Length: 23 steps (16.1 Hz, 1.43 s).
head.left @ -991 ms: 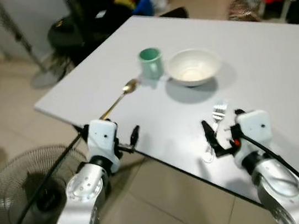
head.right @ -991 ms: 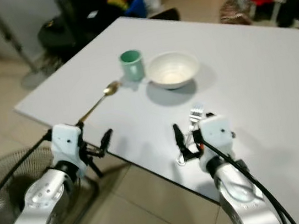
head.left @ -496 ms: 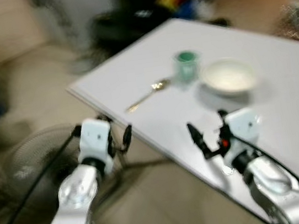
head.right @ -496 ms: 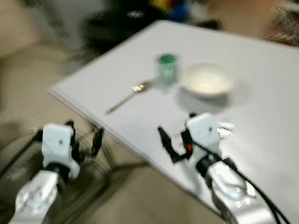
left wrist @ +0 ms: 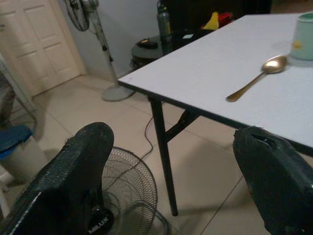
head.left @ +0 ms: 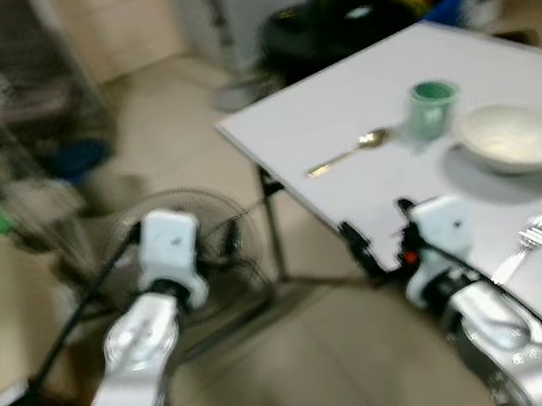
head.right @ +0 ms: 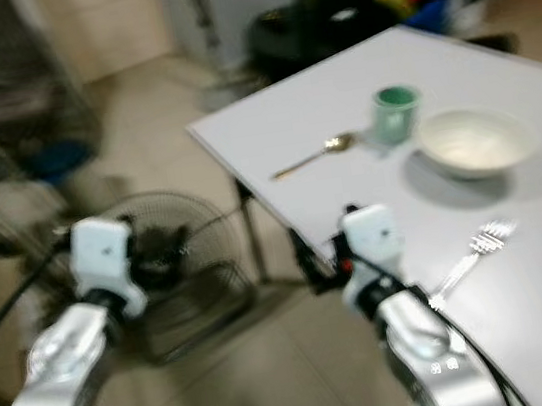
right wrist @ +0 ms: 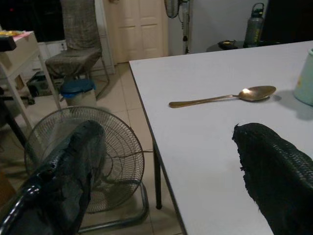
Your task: Setting the table
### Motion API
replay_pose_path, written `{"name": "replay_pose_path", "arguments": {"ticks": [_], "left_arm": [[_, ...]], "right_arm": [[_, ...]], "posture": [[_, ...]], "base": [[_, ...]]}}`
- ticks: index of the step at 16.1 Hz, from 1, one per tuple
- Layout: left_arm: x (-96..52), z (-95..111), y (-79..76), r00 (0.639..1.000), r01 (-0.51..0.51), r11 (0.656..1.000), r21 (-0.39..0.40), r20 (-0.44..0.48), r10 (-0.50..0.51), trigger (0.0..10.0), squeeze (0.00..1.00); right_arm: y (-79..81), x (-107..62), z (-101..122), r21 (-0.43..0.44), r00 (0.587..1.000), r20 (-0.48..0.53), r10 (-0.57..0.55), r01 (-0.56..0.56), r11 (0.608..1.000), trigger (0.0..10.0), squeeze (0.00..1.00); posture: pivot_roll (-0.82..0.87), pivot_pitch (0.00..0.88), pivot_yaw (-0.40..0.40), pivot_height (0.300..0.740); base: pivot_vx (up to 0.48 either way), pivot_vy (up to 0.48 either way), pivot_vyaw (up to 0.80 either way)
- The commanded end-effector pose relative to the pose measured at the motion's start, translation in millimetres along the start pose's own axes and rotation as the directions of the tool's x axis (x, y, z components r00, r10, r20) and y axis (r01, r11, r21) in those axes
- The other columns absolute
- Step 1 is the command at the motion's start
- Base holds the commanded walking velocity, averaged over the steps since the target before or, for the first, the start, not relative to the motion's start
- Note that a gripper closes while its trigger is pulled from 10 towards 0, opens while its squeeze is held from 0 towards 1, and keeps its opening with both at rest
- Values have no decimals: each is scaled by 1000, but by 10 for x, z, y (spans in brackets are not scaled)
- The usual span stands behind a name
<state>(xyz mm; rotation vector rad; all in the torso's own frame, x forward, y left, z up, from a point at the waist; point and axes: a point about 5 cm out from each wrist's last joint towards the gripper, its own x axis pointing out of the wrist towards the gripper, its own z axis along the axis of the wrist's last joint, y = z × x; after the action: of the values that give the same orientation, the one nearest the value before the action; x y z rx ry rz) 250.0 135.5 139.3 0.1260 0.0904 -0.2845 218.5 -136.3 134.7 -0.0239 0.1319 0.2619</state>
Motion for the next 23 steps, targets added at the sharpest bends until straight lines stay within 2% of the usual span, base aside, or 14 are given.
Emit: {"name": "replay_pose_path", "arguments": {"ticks": [1,23], "left_arm": [[1,23,66,1000,-21,1000,16,-1,21,10000,0],[-67,16,99,999,-28,999,30,-25,28,10000,0]], "right_arm": [[24,3,16,20,1000,6,10,-10,1000,10000,1000],[81,18,-26,35,998,-25,55,-55,998,10000,1000]], "posture": [[78,0,76,740],[106,0,56,740]], "base": [[0,330,0],[0,324,0]]}}
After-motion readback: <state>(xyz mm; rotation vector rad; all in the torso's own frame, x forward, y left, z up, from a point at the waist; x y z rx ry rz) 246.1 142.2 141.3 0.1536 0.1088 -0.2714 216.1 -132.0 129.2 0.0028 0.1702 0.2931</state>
